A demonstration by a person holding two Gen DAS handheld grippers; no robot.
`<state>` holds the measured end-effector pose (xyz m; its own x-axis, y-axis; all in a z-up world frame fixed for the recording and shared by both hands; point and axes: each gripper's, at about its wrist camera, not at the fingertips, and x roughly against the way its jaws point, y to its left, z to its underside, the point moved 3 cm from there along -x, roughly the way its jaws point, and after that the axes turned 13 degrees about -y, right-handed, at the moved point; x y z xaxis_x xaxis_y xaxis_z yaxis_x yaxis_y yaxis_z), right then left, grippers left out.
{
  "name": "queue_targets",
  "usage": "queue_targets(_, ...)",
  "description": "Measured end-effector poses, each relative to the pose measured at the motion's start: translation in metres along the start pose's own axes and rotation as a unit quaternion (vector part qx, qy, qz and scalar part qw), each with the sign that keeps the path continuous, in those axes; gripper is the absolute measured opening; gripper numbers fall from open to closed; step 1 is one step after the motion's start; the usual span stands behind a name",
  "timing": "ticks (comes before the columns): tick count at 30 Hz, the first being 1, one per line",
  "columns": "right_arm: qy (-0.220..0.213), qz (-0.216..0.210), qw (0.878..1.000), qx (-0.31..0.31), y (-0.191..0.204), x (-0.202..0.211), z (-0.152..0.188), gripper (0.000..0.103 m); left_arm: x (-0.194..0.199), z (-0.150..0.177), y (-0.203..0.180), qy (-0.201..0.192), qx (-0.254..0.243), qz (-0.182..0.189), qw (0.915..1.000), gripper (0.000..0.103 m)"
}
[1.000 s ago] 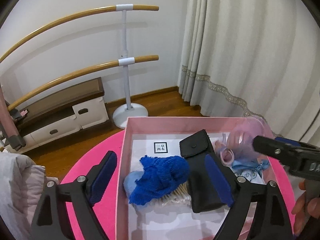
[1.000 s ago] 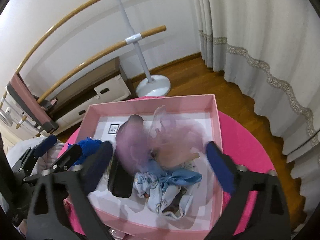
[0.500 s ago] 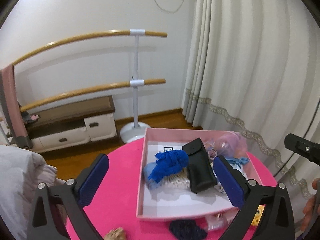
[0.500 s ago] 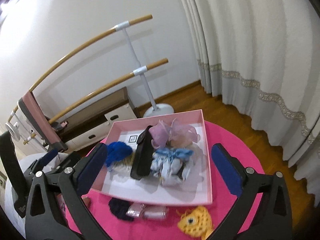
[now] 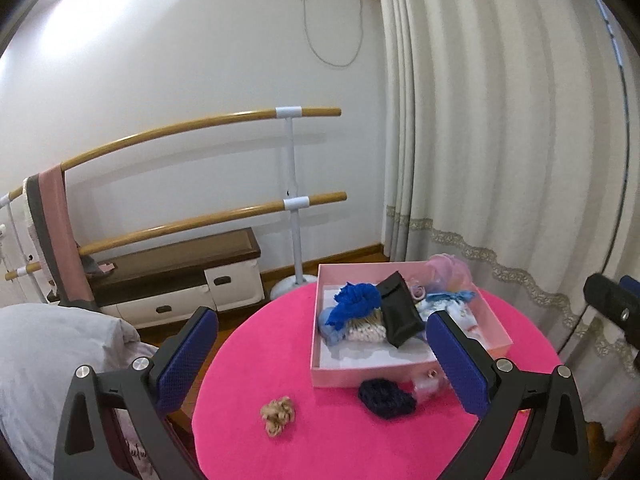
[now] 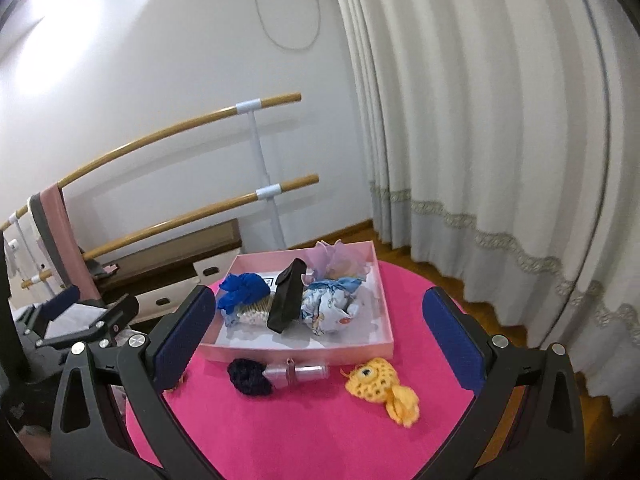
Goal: Organize soft objects
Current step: 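Withdraw both tools back from the box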
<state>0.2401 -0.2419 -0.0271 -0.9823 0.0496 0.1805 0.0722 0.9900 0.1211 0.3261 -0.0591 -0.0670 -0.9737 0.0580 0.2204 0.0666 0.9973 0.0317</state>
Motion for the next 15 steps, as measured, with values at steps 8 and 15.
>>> queue_targets(8, -0.001, 0.011, 1.000, 0.009, 0.007, 0.054, 0.021, 0.103, 0.066, 0.014, 0.004, 0.001, 0.010, 0.003, 0.9999, 0.103)
queue_targets(15, -0.006, 0.007, 1.000, 0.017, 0.014, 0.092, 0.034, 0.103, 0.123, 0.028, 0.011, 0.007, 0.013, 0.005, 0.9999, 0.103)
